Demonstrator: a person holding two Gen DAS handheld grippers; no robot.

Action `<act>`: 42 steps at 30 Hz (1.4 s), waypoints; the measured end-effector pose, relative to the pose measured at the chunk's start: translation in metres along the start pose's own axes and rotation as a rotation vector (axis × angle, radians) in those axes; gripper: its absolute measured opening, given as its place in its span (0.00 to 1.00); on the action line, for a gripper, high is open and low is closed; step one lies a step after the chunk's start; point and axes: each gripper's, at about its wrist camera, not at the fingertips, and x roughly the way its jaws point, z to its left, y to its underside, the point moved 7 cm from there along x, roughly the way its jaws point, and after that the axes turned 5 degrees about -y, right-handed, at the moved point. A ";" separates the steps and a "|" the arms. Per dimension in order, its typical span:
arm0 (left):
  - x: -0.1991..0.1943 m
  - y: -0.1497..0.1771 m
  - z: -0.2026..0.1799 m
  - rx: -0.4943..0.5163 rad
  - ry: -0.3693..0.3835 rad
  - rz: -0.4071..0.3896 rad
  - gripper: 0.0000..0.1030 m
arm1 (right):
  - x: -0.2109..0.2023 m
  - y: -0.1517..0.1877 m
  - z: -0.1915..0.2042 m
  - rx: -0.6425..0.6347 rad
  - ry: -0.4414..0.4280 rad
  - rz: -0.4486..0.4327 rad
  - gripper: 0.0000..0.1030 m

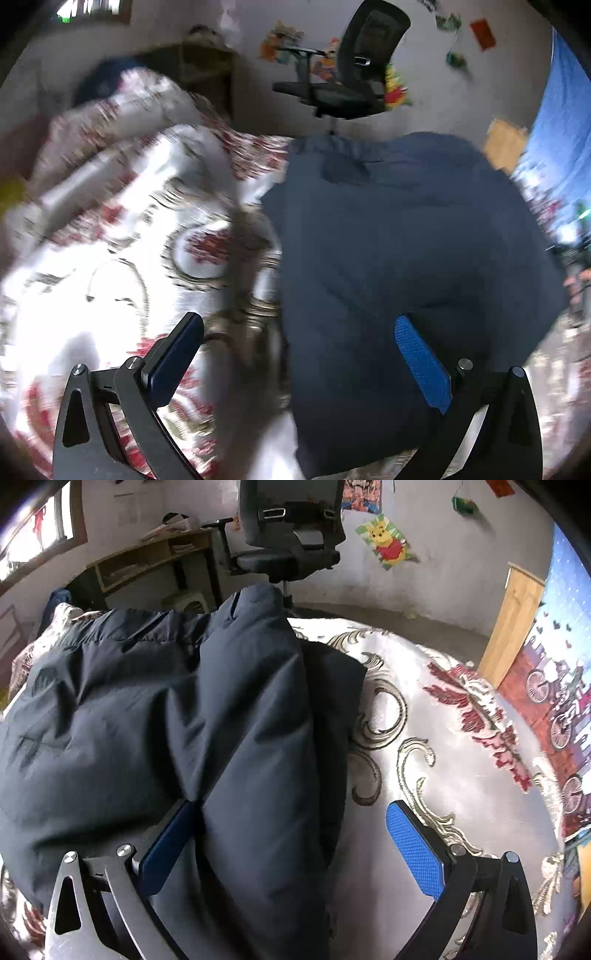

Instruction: Fold large clothes

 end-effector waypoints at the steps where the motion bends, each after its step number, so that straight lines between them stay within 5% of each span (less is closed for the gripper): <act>1: 0.005 -0.003 0.002 -0.019 0.063 0.017 0.99 | 0.001 0.000 0.000 0.001 -0.011 0.005 1.00; 6: 0.028 -0.027 0.007 -0.044 0.231 0.084 0.99 | 0.008 -0.003 -0.003 -0.001 -0.089 0.047 1.00; 13: 0.056 -0.061 -0.001 0.009 0.325 0.138 0.99 | 0.019 -0.006 -0.010 0.054 -0.254 0.125 1.00; 25: 0.096 -0.085 0.008 -0.078 0.392 0.229 0.99 | 0.036 -0.029 0.001 0.082 -0.453 0.233 1.00; 32: 0.117 -0.081 0.008 -0.138 0.461 0.365 0.99 | 0.045 -0.035 0.000 0.145 -0.521 0.272 1.00; 42: 0.115 -0.086 -0.003 -0.172 0.442 0.362 0.96 | 0.042 -0.033 0.000 0.179 -0.481 0.255 0.97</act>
